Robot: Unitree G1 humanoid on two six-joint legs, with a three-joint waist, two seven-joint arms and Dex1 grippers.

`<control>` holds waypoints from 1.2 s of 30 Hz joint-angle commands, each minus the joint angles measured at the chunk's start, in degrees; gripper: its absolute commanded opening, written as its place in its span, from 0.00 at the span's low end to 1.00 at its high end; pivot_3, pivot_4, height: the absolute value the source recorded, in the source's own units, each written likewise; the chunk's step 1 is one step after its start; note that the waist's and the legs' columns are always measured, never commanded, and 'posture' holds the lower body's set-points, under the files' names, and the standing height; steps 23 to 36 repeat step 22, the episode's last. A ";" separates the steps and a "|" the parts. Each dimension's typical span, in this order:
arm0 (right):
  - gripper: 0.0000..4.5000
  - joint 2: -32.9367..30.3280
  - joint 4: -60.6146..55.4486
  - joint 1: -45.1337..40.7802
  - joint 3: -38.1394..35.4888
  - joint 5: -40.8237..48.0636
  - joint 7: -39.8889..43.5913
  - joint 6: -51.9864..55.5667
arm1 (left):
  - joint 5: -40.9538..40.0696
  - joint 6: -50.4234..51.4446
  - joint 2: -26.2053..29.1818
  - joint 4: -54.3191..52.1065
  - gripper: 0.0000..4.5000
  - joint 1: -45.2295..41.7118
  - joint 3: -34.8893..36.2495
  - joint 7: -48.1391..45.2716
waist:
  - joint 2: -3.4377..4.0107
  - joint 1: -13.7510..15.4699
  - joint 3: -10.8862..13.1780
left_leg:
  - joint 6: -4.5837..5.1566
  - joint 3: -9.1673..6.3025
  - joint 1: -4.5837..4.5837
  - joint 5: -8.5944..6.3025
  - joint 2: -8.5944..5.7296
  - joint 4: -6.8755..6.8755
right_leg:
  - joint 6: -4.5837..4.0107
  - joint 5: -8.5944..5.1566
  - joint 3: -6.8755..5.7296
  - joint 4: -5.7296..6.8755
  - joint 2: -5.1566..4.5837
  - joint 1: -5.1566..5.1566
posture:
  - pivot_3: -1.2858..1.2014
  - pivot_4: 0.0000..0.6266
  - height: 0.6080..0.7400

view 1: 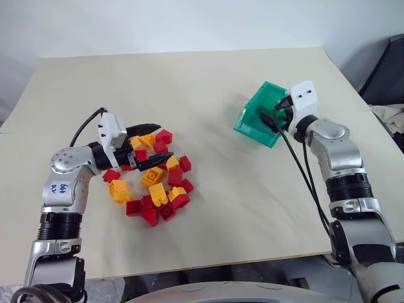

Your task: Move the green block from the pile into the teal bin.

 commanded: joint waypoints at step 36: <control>0.99 -13.23 -7.75 21.34 -1.45 11.64 48.62 -16.49 | -5.57 -4.88 14.04 2.53 1.00 31.37 25.64 -7.87 | 0.03 0.09 0.02 | -0.21 -0.17 0.46 -0.18 0.32 0.07 | -0.33 0.04 0.14 0.13 -0.03 0.15 | 0.52 0.24 1.00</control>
